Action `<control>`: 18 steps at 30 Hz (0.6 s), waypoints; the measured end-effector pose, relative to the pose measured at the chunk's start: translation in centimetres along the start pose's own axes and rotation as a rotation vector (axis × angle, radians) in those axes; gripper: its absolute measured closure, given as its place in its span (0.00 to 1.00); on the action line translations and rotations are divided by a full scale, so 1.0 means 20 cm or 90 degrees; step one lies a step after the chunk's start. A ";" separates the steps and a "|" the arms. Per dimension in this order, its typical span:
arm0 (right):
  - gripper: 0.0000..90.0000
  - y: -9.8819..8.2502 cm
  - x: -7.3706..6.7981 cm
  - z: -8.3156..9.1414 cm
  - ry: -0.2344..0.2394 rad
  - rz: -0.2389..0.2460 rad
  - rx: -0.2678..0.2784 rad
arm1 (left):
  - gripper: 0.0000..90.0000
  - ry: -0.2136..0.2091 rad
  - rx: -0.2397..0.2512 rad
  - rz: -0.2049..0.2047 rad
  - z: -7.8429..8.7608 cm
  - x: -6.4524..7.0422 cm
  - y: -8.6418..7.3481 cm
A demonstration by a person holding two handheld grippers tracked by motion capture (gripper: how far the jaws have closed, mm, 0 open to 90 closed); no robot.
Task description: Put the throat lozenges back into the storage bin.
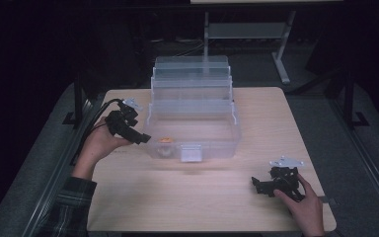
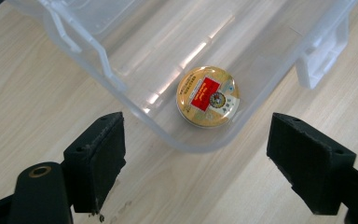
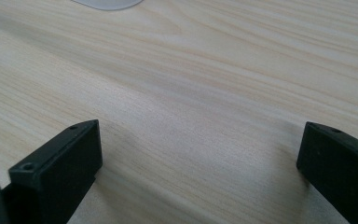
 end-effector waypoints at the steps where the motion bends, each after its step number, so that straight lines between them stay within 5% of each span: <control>1: 0.00 0.00 0.00 0.00 0.000 0.000 0.000 | 0.21 0.007 0.007 0.001 0.01 0.01 -0.03; 18: 0.00 0.00 0.00 0.00 0.000 -0.001 0.000 | 0.19 0.024 0.098 0.014 -0.02 0.11 -0.28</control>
Point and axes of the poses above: each handheld gripper's, and its own axes: z roughly backward along the jaws, y roughly out of its top, x roughly to its right, the point moved 9 cm from there along -z, roughly forward along the jaws, and after that the axes turned 8 degrees about -y, right-handed, at the moved point
